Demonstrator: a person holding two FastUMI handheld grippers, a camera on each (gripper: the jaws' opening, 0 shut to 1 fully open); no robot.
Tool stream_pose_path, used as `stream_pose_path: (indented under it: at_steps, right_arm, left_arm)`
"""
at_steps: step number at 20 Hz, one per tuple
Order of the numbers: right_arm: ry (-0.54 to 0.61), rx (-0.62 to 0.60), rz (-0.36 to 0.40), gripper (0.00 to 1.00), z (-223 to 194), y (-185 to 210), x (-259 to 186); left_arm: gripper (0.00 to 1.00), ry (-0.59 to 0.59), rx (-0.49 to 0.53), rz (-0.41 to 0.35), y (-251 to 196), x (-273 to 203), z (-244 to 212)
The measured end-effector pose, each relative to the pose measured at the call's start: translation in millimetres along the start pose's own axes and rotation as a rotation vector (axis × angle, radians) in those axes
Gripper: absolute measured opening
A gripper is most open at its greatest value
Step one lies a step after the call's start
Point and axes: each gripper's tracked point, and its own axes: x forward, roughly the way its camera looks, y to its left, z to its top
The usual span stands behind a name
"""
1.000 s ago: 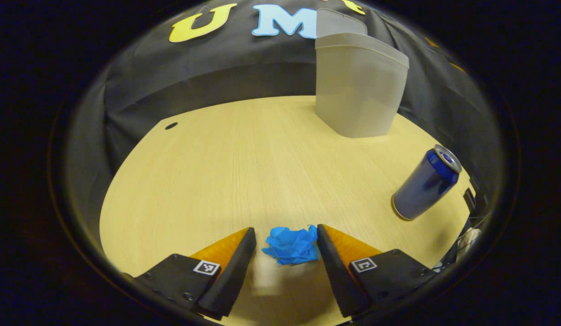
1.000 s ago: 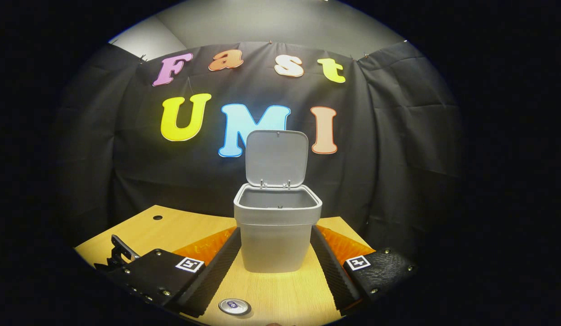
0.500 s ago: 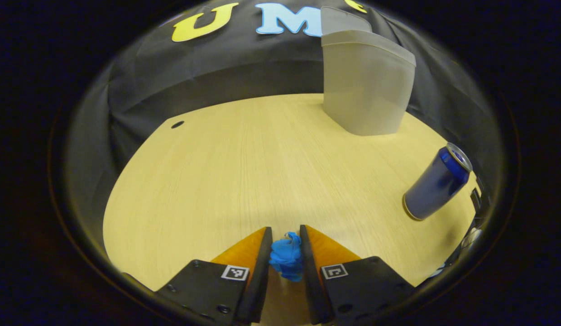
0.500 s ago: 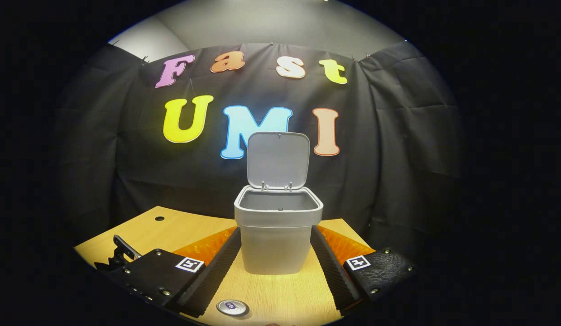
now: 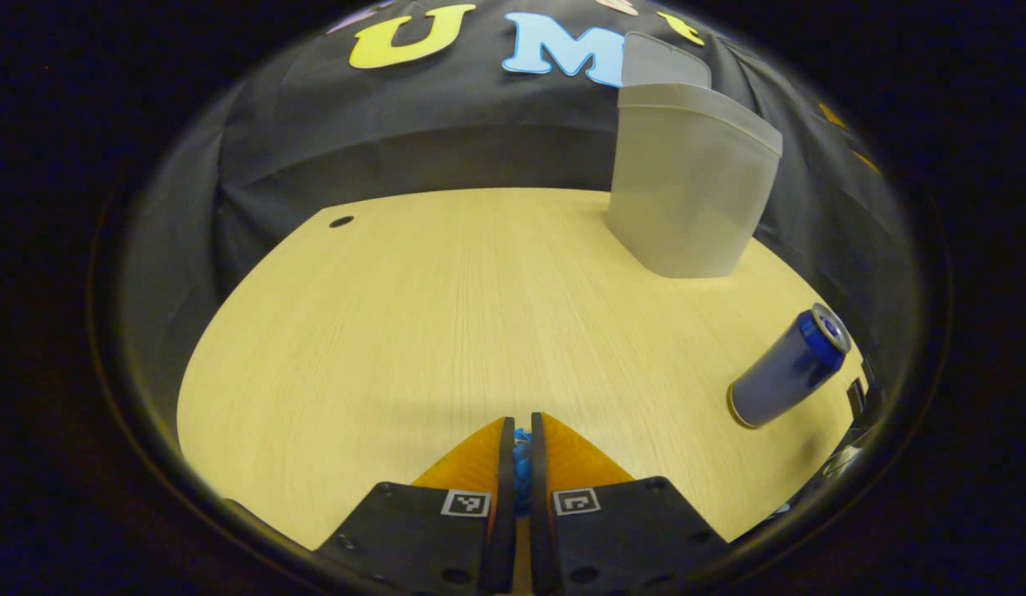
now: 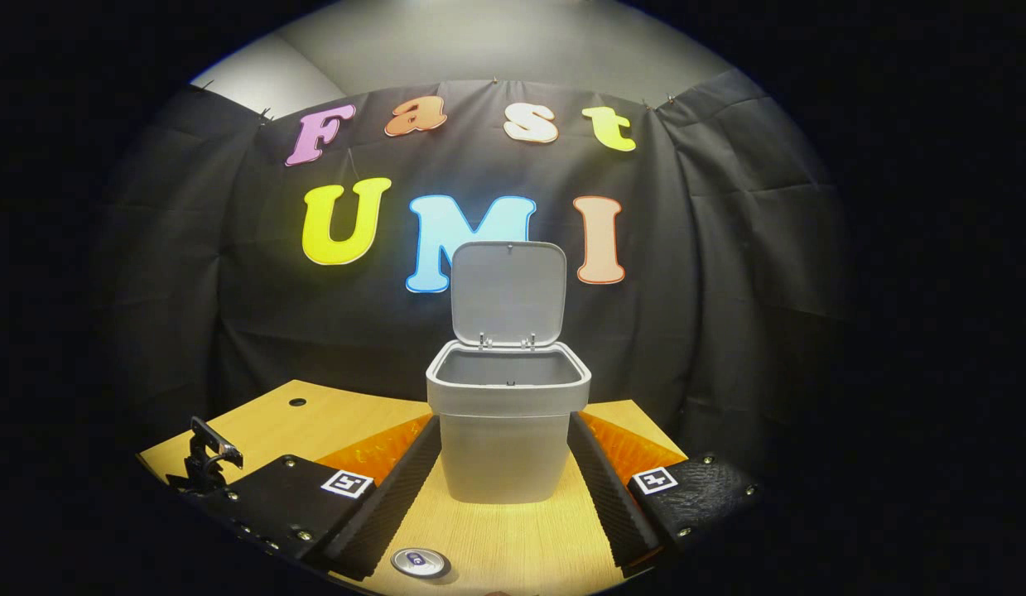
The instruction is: Press the lid of the desktop garbage bin to open it, pick up the crumpled paper on the desktop and throw it into the bin, then pick up the pop can on the desktop and drop it into the bin, and finally close the garbage bin lid.
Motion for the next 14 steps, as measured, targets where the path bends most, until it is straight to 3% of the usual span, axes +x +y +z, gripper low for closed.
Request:
stream_pose_path:
  at_steps: [1, 2, 5, 6, 14]
  right_arm:
    - [-0.002, 0.002, 0.003, 0.98, 1, 0, 1]
    - [-0.005, 0.003, 0.007, 0.98, 1, -1, 2]
    - [-0.013, 0.009, 0.01, 0.98, 1, -5, 4]
    - [-0.013, 0.011, 0.009, 0.98, -1, -6, 6]
    - [-0.017, 0.01, -0.021, 0.98, -9, -19, 12]
  left_arm:
    - [0.14, -0.012, -0.007, 0.002, 1, -3, 8]
    - [0.21, -0.024, -0.016, -0.001, -1, -7, 17]
    - [0.21, -0.07, -0.039, -0.017, -10, -16, 46]
    - [0.14, -0.089, -0.045, -0.028, -19, -18, 58]
    - [0.13, -0.224, -0.01, -0.062, -47, -37, 141]
